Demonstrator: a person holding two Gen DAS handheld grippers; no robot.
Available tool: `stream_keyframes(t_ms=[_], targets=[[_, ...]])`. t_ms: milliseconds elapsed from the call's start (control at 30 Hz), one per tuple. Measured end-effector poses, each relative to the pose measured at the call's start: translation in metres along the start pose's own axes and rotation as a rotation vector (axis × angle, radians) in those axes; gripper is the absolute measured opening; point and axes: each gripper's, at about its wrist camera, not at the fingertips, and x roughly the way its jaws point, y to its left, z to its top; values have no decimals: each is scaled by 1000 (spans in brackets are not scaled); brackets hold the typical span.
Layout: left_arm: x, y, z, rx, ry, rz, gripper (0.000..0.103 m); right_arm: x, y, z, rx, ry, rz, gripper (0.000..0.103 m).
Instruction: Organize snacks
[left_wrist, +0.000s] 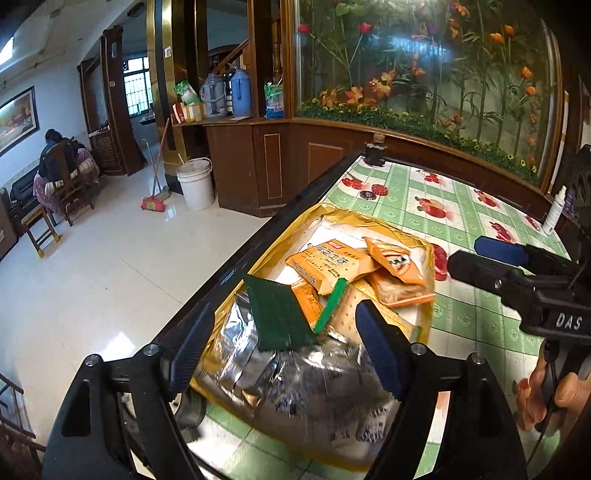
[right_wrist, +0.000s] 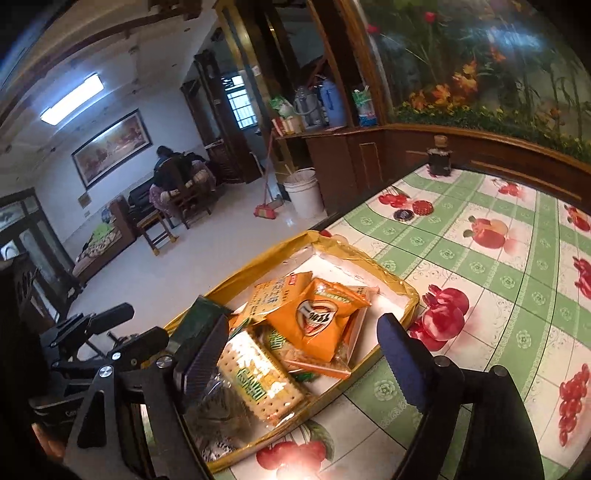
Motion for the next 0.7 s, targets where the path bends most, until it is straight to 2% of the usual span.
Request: stream_keyframes(t_ms=[200,400,700], targets=[[-37,-4,-14,30,-46,19,82,-34,40,-19,-205,-4,91,87],[-66,-2,-30,60,-75,35,82,-55,70,-43,-350,24,131,87],[-90,2,-53,48,-80,43,82,-70,86,-64,-428,44,147,87]])
